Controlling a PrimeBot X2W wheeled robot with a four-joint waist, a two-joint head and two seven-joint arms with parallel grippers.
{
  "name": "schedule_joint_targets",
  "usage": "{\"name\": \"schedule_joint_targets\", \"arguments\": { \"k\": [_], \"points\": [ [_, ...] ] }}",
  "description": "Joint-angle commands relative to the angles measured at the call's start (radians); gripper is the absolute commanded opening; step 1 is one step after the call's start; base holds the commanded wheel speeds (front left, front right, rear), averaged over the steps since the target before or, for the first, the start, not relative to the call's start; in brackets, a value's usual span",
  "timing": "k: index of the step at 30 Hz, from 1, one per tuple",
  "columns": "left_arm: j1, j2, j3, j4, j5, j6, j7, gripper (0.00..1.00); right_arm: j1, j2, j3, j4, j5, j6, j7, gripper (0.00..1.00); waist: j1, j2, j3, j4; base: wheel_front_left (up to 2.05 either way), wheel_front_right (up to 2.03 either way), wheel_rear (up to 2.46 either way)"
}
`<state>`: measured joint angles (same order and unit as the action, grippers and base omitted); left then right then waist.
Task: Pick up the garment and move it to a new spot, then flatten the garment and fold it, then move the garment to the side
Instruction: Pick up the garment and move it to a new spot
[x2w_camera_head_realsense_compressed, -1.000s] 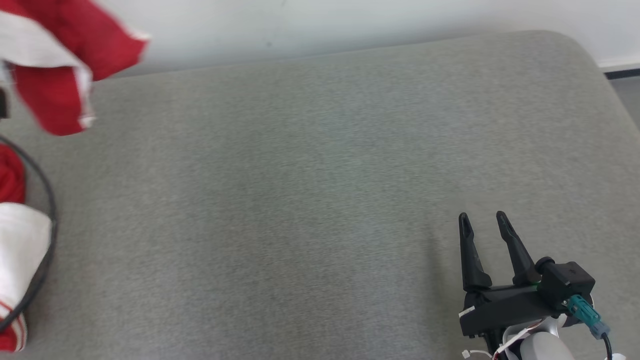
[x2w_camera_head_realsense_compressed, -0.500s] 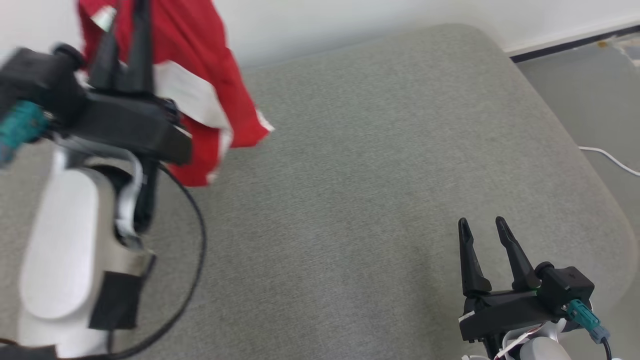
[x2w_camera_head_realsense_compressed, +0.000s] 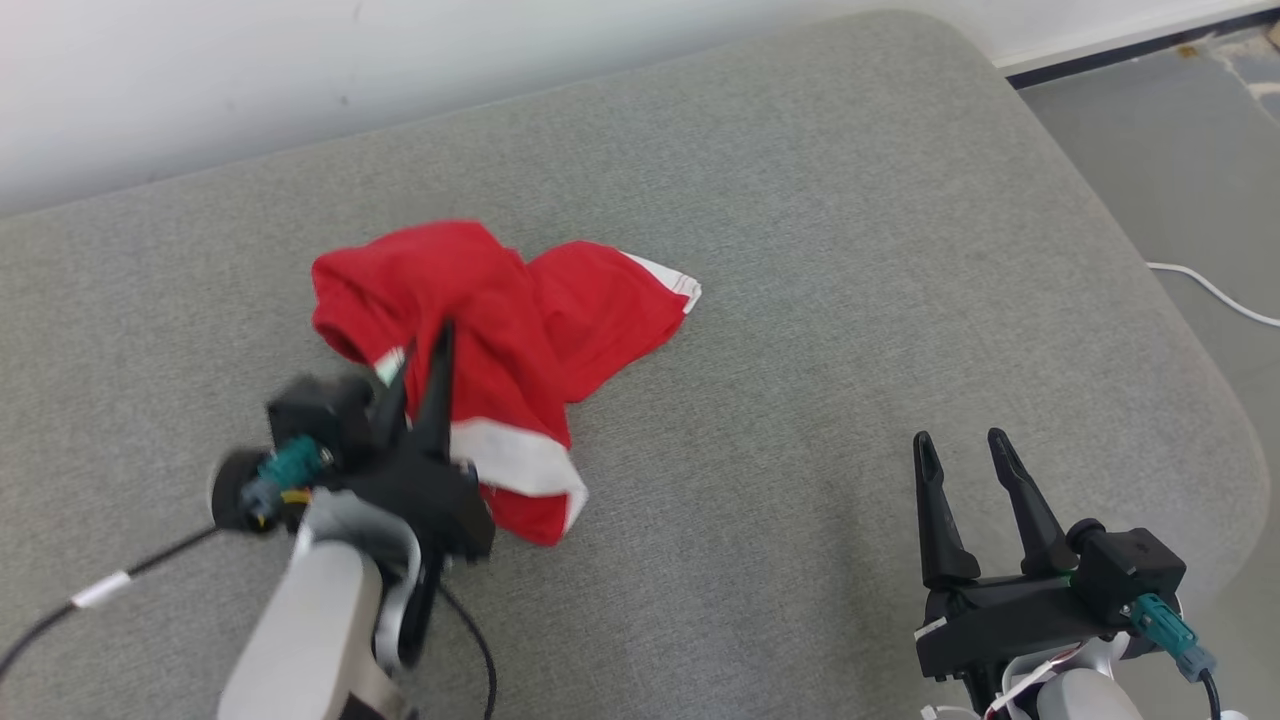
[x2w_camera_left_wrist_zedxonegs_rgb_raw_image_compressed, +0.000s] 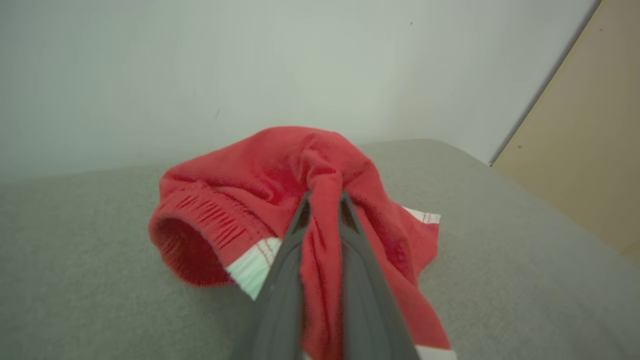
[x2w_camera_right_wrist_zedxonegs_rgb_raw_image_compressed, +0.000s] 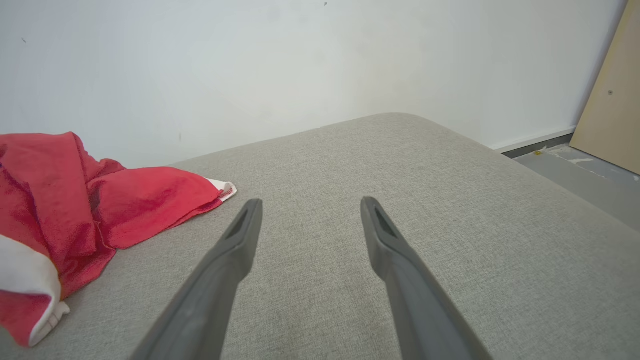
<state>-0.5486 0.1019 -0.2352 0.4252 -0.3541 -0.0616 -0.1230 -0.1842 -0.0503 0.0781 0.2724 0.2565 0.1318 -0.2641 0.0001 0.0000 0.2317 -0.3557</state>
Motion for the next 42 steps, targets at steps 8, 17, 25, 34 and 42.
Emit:
{"name": "schedule_joint_targets", "arguments": {
  "k": [8,17,25,34,42],
  "points": [
    [0.038,-0.018,-0.063,0.166,0.030,-0.017,-0.098,1.00,-0.009,0.000,-0.013,0.010,-0.024,-0.002,-0.001,1.00,-0.0001,0.0000,-0.013,0.066,0.00,0.00,0.00],
    [0.018,-0.011,-0.037,0.057,0.058,-0.003,-0.143,1.00,0.012,-0.001,-0.034,0.001,-0.058,-0.002,-0.001,1.00,-0.0001,0.0000,-0.058,0.175,0.00,0.00,0.00],
    [0.104,0.034,0.038,-0.059,0.089,0.007,-0.143,1.00,0.025,-0.001,-0.046,-0.001,-0.072,-0.002,0.000,1.00,-0.0001,0.0000,-0.090,0.253,0.00,0.00,0.00],
    [0.242,0.073,0.156,-0.177,0.099,0.004,-0.143,1.00,0.042,-0.001,-0.053,0.000,-0.079,-0.002,-0.001,1.00,-0.0001,0.0000,-0.108,0.308,0.00,0.00,0.00],
    [0.398,0.052,0.264,-0.288,0.117,-0.014,-0.143,1.00,0.058,0.000,-0.053,0.007,-0.082,-0.002,-0.001,1.00,-0.0001,0.0000,-0.140,0.319,0.00,0.00,0.00]
  ]
}}
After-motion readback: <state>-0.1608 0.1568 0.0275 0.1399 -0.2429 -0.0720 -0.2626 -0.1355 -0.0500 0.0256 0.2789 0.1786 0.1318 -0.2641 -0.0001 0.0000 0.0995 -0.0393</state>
